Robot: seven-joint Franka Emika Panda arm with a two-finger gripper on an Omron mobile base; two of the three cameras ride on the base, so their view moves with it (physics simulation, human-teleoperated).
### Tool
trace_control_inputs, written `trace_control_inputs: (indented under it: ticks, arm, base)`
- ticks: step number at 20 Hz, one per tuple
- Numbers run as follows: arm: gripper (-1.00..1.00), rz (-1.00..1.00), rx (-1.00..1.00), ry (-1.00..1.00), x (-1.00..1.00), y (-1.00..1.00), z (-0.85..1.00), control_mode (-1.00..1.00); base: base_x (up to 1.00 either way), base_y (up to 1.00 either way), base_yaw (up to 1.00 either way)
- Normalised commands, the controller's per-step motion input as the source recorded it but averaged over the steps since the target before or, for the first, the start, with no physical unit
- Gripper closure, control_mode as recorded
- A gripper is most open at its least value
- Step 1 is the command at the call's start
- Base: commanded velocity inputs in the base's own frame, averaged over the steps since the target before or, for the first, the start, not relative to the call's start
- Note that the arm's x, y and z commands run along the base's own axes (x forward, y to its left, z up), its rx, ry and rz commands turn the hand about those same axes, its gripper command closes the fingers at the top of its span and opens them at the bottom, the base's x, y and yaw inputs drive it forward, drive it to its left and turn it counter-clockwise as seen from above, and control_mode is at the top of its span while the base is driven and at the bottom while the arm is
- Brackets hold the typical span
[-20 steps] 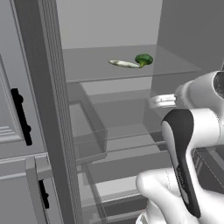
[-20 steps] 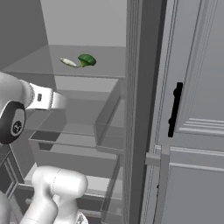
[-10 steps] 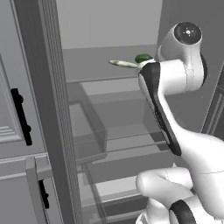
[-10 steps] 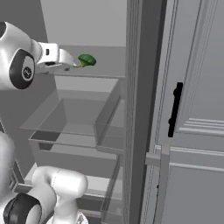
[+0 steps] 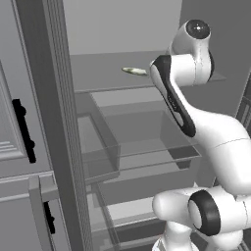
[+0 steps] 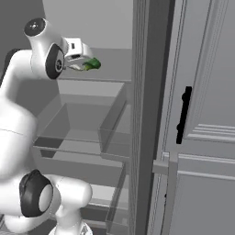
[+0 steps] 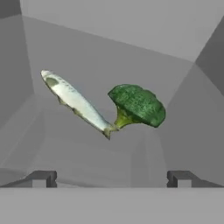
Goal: Place one broccoli and one fish in each tupperware on the nearby counter, to pack two identical lunches.
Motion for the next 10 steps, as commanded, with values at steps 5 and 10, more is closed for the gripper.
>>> trace_control_inputs:
  ticks: [5, 10]
  arm:
    - [-1.0, 0.13, 0.0, -0.06, 0.87, -0.21, 0.0, -1.0]
    - [-1.0, 0.06, 0.0, -0.03, 0.83, 0.0, 0.0, -1.0]
  base:
    - [0.0, 0.0, 0.0]
    - [0.0, 0.0, 0.0]
